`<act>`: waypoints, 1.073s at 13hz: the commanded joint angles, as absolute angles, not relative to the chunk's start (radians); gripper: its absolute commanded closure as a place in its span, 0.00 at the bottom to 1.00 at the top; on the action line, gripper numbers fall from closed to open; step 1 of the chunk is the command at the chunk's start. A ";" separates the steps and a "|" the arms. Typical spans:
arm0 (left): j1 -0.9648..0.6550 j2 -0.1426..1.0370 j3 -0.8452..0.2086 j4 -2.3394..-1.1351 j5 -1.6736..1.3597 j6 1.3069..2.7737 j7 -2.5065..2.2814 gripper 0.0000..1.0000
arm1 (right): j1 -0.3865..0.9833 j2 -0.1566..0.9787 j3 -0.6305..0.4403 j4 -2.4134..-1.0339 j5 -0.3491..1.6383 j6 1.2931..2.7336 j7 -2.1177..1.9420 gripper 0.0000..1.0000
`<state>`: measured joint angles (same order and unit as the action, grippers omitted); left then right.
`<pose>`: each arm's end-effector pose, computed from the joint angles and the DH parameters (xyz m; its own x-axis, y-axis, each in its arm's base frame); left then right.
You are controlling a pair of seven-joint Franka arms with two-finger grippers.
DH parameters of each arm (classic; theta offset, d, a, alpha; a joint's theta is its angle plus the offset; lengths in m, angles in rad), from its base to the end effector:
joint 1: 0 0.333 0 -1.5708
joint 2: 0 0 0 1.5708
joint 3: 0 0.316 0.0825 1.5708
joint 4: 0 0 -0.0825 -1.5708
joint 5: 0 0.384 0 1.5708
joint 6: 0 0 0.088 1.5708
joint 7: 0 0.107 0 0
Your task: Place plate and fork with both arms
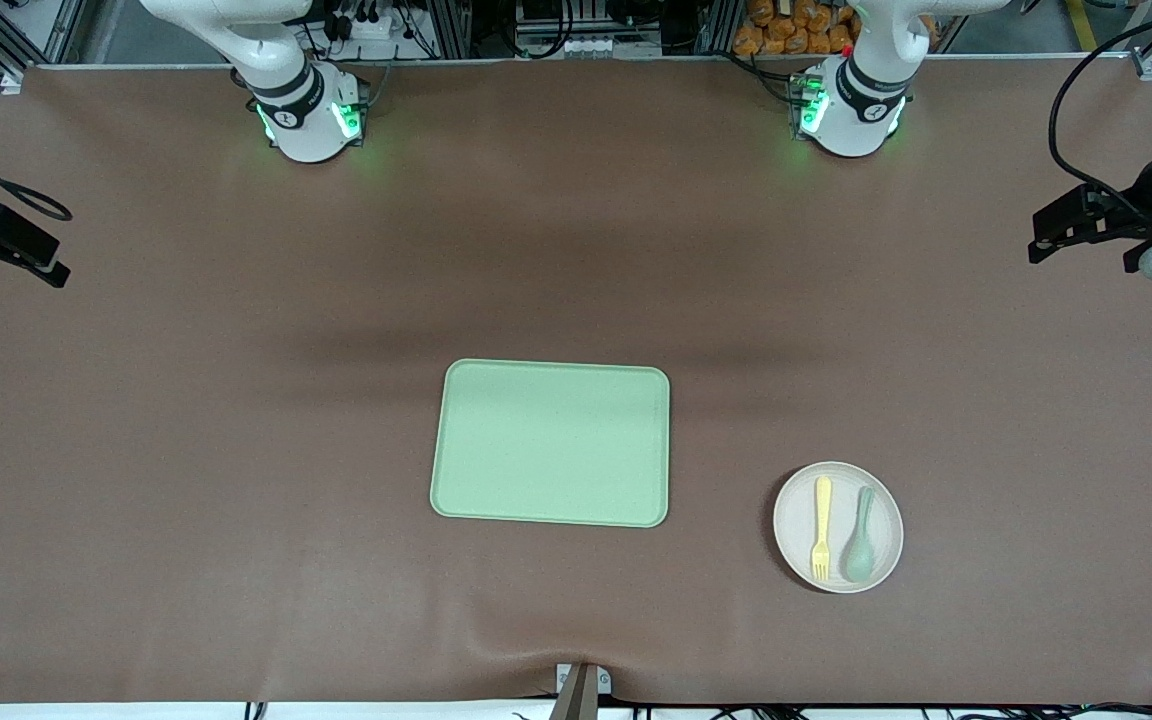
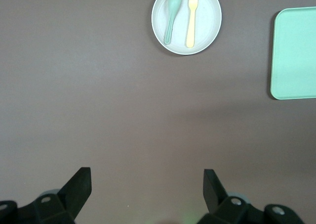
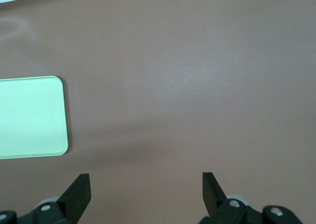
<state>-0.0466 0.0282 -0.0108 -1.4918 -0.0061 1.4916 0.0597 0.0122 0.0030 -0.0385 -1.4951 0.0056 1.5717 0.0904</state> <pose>0.5547 -0.0325 0.6390 0.9927 -0.1173 -0.0280 -0.1171 -0.9931 0.0081 0.5559 -0.0140 0.6587 0.9905 -0.1164 0.0727 -0.1158 -0.9932 -0.0121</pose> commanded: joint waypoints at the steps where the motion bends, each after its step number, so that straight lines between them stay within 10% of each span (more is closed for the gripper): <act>1: -0.041 0.025 -0.015 -1.480 0.015 1.477 0.060 0.00 | -0.011 0.012 -0.023 -1.471 0.009 1.557 0.094 0.00; 14: -0.044 0.100 -0.015 -1.489 0.015 1.477 0.043 0.00 | -0.012 0.012 -0.023 -1.471 0.011 1.557 0.094 0.00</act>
<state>-0.0451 0.0676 -0.0088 -1.5011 -0.0060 1.4888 0.0594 0.0121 0.0030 -0.0386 -1.4951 0.0056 1.5717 0.0904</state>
